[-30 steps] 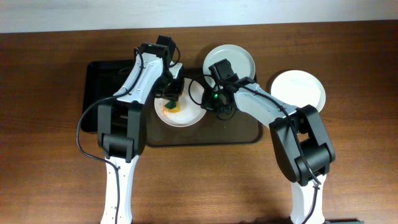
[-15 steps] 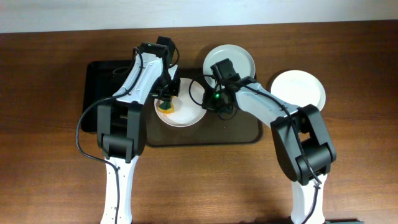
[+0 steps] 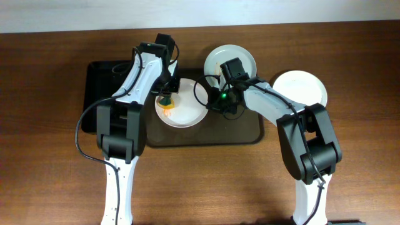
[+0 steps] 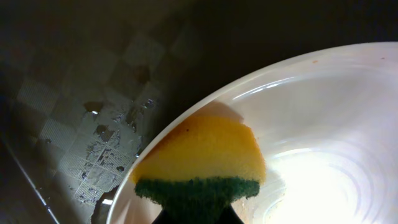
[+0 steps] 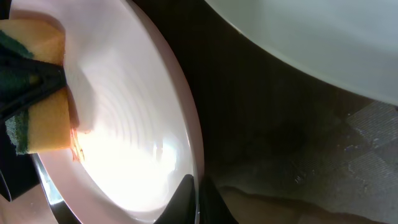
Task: Clean dirty plates on tray and stack at the side
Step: 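Scrub the plate with the sponge while right gripper holds the rim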
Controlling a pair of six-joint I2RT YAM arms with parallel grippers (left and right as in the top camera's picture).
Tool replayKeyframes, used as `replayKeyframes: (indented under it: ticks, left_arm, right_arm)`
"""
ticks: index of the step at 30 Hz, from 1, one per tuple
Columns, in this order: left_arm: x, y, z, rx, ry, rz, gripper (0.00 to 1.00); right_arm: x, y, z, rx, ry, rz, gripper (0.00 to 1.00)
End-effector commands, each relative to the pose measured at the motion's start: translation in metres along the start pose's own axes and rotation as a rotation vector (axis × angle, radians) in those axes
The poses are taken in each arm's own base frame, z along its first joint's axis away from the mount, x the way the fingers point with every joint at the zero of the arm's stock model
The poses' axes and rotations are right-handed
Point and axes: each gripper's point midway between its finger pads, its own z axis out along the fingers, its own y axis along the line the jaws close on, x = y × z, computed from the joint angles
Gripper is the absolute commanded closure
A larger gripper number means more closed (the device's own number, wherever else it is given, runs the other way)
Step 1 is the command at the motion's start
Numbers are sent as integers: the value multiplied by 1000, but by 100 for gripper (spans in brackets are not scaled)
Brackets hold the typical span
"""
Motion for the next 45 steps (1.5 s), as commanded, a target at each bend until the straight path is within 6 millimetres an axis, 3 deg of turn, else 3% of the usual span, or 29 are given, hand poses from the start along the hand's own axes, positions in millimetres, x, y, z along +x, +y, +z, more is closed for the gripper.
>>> replayKeyframes:
  ticks: [1, 5, 13, 15, 20, 24, 33, 37, 45]
  left_arm:
    - [27, 22, 35, -96, 112, -65, 99]
    - [23, 21, 17, -91, 81, -69, 99]
    - [32, 22, 31, -96, 114, -69, 99]
    - [35, 23, 35, -96, 120, -69, 85]
    - [37, 15, 35, -52, 129, -71, 66]
    - [41, 10, 32, -23, 153, -74, 64]
    - [35, 7, -2, -22, 158, -67, 62]
    - [40, 8, -4, -25, 179, -68, 61]
    - [27, 6, -18, -18, 129, -65, 58]
  right_arm:
    - [9, -14, 3, 25, 29, 6, 96]
    - [9, -14, 3, 25, 28, 5, 96]
    - [9, -14, 3, 25, 28, 5, 96]
    - [9, -14, 3, 25, 28, 5, 96]
    - [7, -13, 3, 22, 22, 3, 96]
    - [8, -13, 3, 22, 23, 2, 96]
    - [7, -13, 3, 22, 22, 2, 96]
    - [7, -14, 3, 25, 20, 2, 96]
    - [7, -14, 3, 25, 20, 2, 96]
